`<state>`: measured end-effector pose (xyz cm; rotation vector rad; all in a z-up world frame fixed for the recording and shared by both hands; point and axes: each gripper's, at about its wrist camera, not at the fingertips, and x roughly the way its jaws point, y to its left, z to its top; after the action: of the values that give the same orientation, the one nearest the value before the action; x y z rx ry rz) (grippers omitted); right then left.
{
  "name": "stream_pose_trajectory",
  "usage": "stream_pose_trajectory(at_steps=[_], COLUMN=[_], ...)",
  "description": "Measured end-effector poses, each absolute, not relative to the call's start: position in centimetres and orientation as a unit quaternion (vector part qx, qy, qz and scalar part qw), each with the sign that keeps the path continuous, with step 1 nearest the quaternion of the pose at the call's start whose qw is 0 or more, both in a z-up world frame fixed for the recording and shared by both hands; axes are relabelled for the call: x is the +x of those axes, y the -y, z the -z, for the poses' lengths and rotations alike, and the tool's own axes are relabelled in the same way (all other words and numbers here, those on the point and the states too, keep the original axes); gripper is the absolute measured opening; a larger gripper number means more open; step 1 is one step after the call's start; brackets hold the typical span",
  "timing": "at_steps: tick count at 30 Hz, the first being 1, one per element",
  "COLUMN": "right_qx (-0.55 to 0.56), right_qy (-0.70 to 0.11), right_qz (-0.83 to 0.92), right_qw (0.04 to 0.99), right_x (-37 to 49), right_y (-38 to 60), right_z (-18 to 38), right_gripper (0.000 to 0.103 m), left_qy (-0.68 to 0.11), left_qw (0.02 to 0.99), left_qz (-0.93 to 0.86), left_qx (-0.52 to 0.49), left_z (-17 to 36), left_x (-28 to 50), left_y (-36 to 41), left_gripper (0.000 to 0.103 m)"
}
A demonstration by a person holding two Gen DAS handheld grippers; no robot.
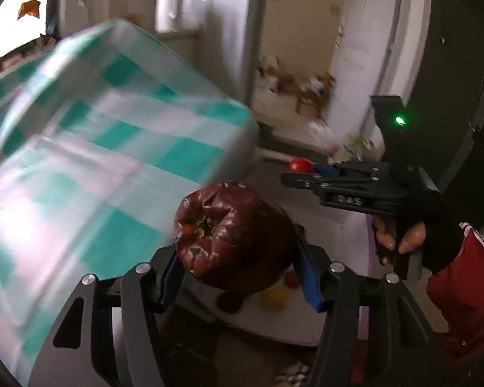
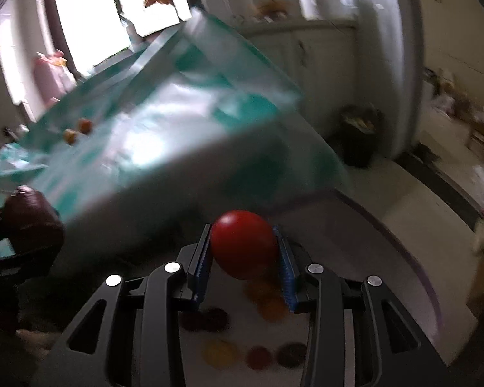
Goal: Organize fruits
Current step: 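Carry the red-brown fruit and red tomato in both grippers to the white bin, then open both grippers to drop the fruits into the white bin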
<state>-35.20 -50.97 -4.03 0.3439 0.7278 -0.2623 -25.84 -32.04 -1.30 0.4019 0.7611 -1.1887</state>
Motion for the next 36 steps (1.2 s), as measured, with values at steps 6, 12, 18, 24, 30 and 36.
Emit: stream_pose_trajectory(at_steps=[6, 12, 18, 24, 30, 36], right_qx=[0.159, 0.142, 0.131, 0.109, 0.117, 0.128], right_qy=[-0.443, -0.53, -0.572, -0.609, -0.62, -0.615], right_qz=[0.165, 0.171, 0.17, 0.167, 0.169, 0.169], right_qw=[0.867, 0.818, 0.792, 0.768, 0.757, 0.76], right_x=[-34.7, -34.3, -33.8, -32.0, -31.8, -32.0], right_y=[52.6, 52.9, 52.4, 52.2, 52.6, 52.7], right_z=[9.1, 13.5, 15.6, 17.1, 17.5, 17.0], right_gripper=[0.038, 0.038, 0.038, 0.038, 0.039, 0.062], left_qy=[-0.394, -0.428, -0.468, -0.475, -0.477, -0.487], left_qw=[0.696, 0.629, 0.604, 0.613, 0.612, 0.612], left_qz=[0.55, 0.553, 0.528, 0.502, 0.498, 0.492], left_qx=[0.241, 0.339, 0.37, 0.383, 0.389, 0.383], left_z=[6.4, 12.6, 16.8, 18.5, 19.0, 19.1], left_x=[-26.4, -27.7, -27.1, -26.7, -27.1, -26.6], left_y=[36.5, 40.1, 42.1, 43.2, 43.0, 42.7], left_gripper=[0.06, 0.06, 0.06, 0.06, 0.06, 0.06])
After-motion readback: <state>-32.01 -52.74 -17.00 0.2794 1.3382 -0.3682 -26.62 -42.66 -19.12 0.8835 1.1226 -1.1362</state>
